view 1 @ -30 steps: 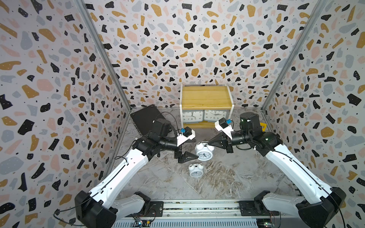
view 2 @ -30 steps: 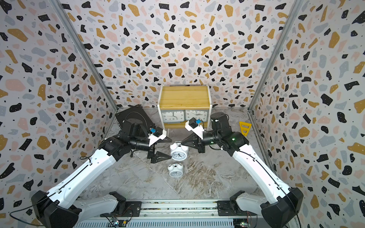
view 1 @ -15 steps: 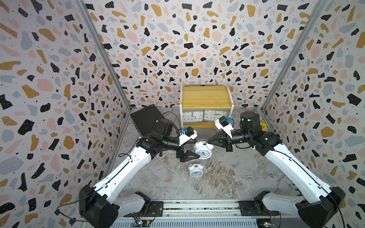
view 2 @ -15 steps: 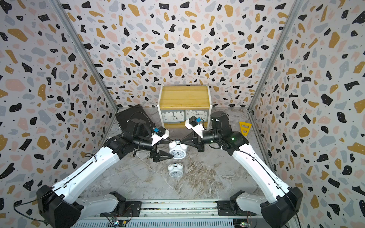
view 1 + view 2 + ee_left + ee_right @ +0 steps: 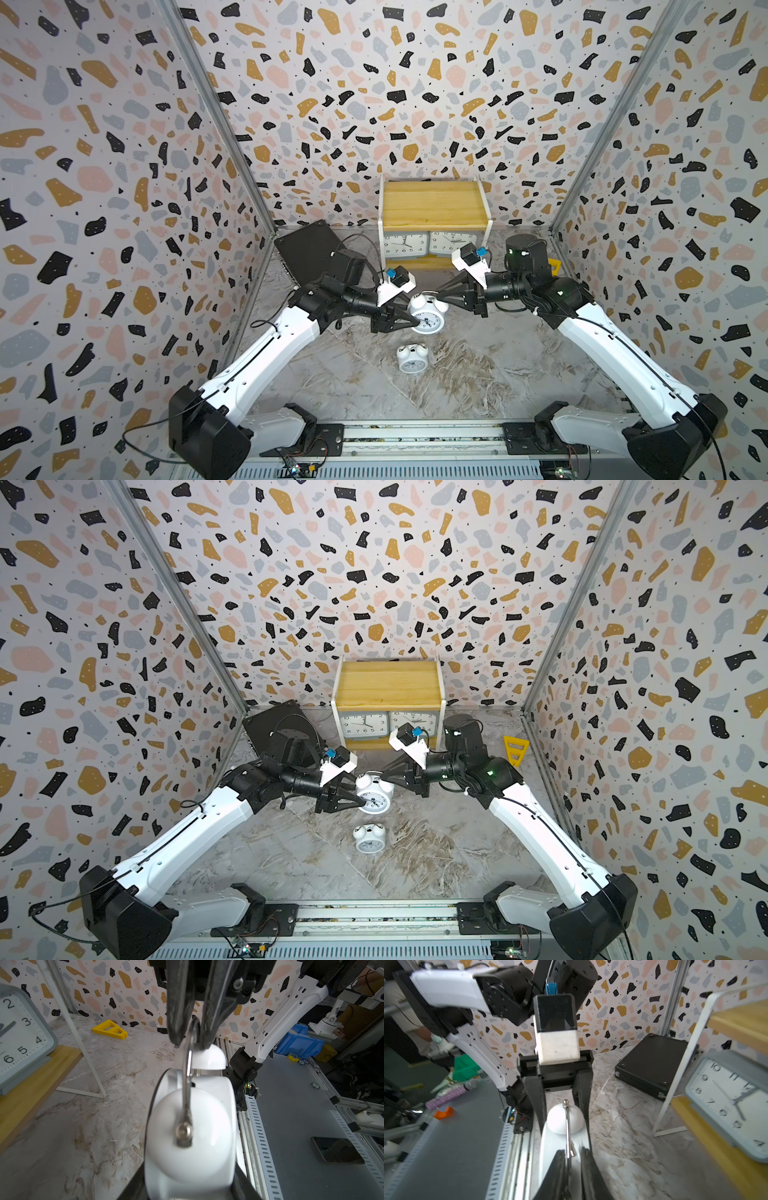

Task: Place the alarm clocks on the shelf by style
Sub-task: Pick up the alarm from the center of the board.

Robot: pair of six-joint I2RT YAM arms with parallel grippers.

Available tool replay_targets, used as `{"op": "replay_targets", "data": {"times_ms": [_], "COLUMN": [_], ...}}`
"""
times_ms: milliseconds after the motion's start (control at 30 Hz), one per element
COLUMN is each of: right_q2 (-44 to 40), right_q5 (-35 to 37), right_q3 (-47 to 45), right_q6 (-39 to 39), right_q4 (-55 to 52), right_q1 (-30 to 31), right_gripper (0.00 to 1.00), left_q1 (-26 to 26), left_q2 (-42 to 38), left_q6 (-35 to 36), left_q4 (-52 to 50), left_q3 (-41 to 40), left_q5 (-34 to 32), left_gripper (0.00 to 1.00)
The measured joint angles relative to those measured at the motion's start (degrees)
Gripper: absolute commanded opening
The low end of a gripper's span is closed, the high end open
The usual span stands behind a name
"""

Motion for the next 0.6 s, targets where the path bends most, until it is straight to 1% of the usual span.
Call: {"op": "replay_targets", "data": {"times_ms": [100, 133, 200, 267, 367, 600], "right_q2": [-1.33, -1.92, -3.39, -4.83, -7.37, -11.06], "right_q5": [2.6, 3.63, 6.29, 9.29, 15.23, 31.52], "right_q3": [-0.79, -1.14, -2.1, -3.23, -5.99, -11.96], "right_q6": [0.28, 0.42, 0.74, 1.4, 3.45, 9.4], "right_q4": [0.76, 1.14, 2.05, 3.17, 5.38, 9.73], "right_q1": [0.0, -0.11, -0.48, -1.22, -3.69, -9.51], "right_gripper": [0.47, 0.52, 0.56, 0.59, 0.61, 0.63], "left_q1": [0.0, 0.0, 0.0, 0.07, 0.22, 0.5], "left_q2": [-1.75, -2.38, -3.28, -3.78, -4.13, -4.22], "left_q6": [-0.07, -0.07, -0.17, -0.37, -1.62, -5.44], "left_q4": [-1.36, -1.86, -2.78, -3.67, -4.68, -5.29], "left_q3": [0.0, 0.02, 0.22, 0.74, 2.58, 8.7], "left_q5": [-1.64, -2.21, -3.17, -3.96, -5.14, -9.2], "left_gripper": [0.35, 0.35, 0.35, 0.35, 0.35, 0.36]}}
